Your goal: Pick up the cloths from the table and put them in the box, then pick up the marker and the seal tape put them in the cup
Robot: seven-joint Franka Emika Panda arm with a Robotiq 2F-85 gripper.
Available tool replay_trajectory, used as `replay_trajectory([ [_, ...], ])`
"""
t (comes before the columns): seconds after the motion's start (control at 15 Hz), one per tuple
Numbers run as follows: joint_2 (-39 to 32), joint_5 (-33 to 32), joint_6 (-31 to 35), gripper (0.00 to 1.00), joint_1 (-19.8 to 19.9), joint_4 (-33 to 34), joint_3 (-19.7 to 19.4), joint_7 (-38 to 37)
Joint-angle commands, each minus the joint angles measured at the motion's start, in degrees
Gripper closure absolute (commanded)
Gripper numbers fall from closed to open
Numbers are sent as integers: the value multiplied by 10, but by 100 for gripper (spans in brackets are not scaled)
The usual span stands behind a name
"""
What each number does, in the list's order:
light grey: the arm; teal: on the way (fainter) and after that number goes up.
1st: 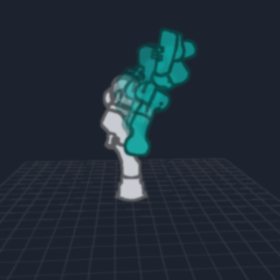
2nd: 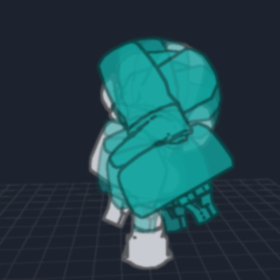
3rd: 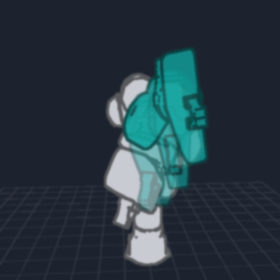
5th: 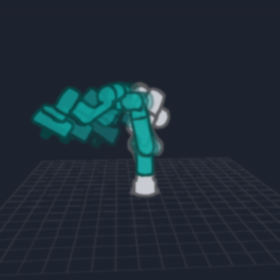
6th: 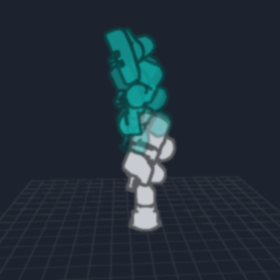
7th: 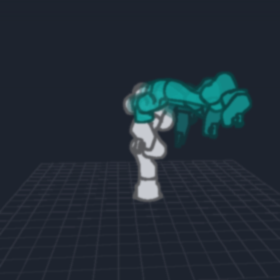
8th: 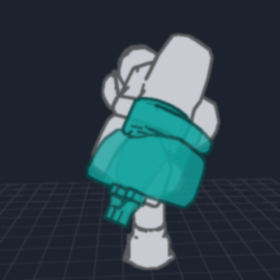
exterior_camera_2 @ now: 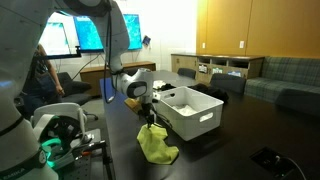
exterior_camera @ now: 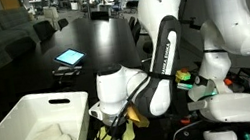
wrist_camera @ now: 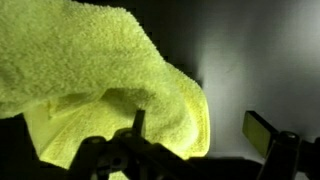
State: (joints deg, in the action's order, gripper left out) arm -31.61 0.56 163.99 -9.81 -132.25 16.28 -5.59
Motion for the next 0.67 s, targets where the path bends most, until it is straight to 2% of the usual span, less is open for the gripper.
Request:
replay_trajectory([
  [0.0, 4, -10, -26, 0, -49, 19, -53, -17],
  [0.27, -3, -37, -63, 0, -117, 44, -115, -69],
  [0.6, -21, -64, -109, 0, -164, 76, -142, -130],
])
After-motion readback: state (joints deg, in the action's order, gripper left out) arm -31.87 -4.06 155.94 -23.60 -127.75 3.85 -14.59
